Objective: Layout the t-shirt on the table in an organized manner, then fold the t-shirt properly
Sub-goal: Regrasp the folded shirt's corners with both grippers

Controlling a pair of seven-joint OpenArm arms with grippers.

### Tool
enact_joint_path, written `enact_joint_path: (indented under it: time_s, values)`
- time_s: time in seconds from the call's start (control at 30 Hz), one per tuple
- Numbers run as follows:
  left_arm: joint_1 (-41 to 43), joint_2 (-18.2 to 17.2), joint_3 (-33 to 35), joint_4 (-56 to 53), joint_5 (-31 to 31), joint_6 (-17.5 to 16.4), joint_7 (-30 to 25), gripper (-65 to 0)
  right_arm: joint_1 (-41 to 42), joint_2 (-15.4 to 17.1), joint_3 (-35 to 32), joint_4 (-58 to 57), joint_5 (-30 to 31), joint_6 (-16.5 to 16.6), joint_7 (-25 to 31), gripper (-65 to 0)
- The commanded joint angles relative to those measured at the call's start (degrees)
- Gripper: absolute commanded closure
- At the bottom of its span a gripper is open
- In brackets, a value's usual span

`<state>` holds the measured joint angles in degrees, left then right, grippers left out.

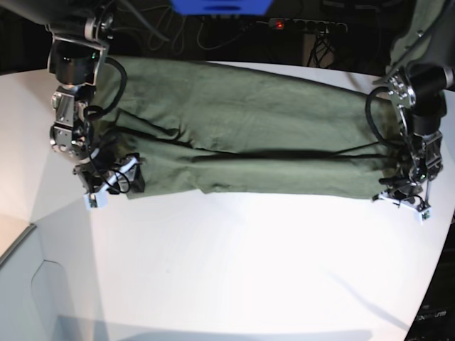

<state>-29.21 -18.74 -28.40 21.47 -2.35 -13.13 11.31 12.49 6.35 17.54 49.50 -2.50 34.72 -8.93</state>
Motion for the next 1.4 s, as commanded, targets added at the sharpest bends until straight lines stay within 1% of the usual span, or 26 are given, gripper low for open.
enact_joint_path:
  time_s: [0.0, 0.07, 0.1, 0.17, 0.2, 0.3, 0.4, 0.53, 0.6, 0.8, 0.87, 0.97, 1.07, 1.2, 1.37]
  values:
    - [-1.07, -0.55, 0.14, 0.46, 0.28, -0.11, 0.25, 0.0, 0.56, 0.46, -0.09, 0.31, -0.27, 0.23, -1.14, -34.8]
    - [-1.07, -0.55, 0.23, 0.55, 0.11, -0.11, 0.25, 0.0, 0.48, 0.46, -1.76, 0.31, -0.27, 0.23, -1.14, -26.2]
    - [-1.07, -0.55, 0.14, 0.55, 0.11, -0.11, 0.25, 0.0, 0.39, 0.46, -2.73, 0.40, -0.27, 0.23, -1.14, -20.2]
    - [-1.07, -0.55, 0.14, 0.99, 0.02, -0.11, 0.25, 0.0, 0.39, 0.46, -3.87, 0.57, -0.27, 0.23, -1.14, -6.0]
    - [-1.07, -0.55, 0.05, 1.08, 0.02, -0.11, 0.25, 0.0, 0.48, 0.46, -4.13, 0.57, -0.27, 0.23, -1.14, -0.2]
    - [-1.16, -0.55, 0.05, 1.25, -0.07, -0.11, 0.25, 0.0, 1.00, 0.55, -4.40, 1.63, -0.27, 0.23, -1.05, 0.0]
    - [-1.60, -0.55, 0.05, 1.87, -0.07, -0.28, 0.25, 0.0, 1.53, 0.55, -4.13, 6.37, -0.18, 0.23, -0.96, 0.0]
    - [-1.78, -0.29, -0.04, 9.08, -0.16, -0.19, 0.25, 0.0, 2.15, 0.55, -4.13, 13.41, -0.18, 0.23, -0.96, 0.0]
    - [-1.78, 0.76, -0.04, 11.89, -0.16, -0.19, 0.25, 0.0, 3.38, 0.55, -4.13, 15.52, -0.18, 0.23, -1.05, 0.0]
    - [-1.78, 1.82, -0.04, 18.83, -0.16, -0.28, 0.25, 0.0, 6.10, 0.55, -4.13, 15.78, -0.18, 0.23, -1.14, 0.0]
    - [-1.87, 2.96, -0.04, 19.98, -0.16, -0.28, 0.25, 0.0, 6.10, 0.55, -4.13, 16.13, -0.18, 0.23, -1.14, 0.0]
    - [-1.69, 3.49, -0.04, 20.77, -0.16, -0.37, 0.25, 0.0, 5.57, 0.55, -4.05, 17.27, 0.09, 0.23, -1.14, 0.0]
    - [-1.43, 3.49, -1.27, 20.77, -0.16, -0.55, 0.25, 0.0, 2.32, 0.55, -4.05, 20.79, 0.09, 0.23, -0.96, 0.0]
    - [0.24, 3.67, -6.45, 20.77, -0.16, -0.72, -0.01, 0.0, -3.66, 0.29, -3.96, 27.30, 0.17, 0.23, -0.96, 0.0]
    - [2.62, 3.67, -7.07, 20.77, -0.16, -0.72, -0.19, 0.0, -11.13, -0.77, -3.96, 33.27, 0.17, 0.23, -0.87, 0.0]
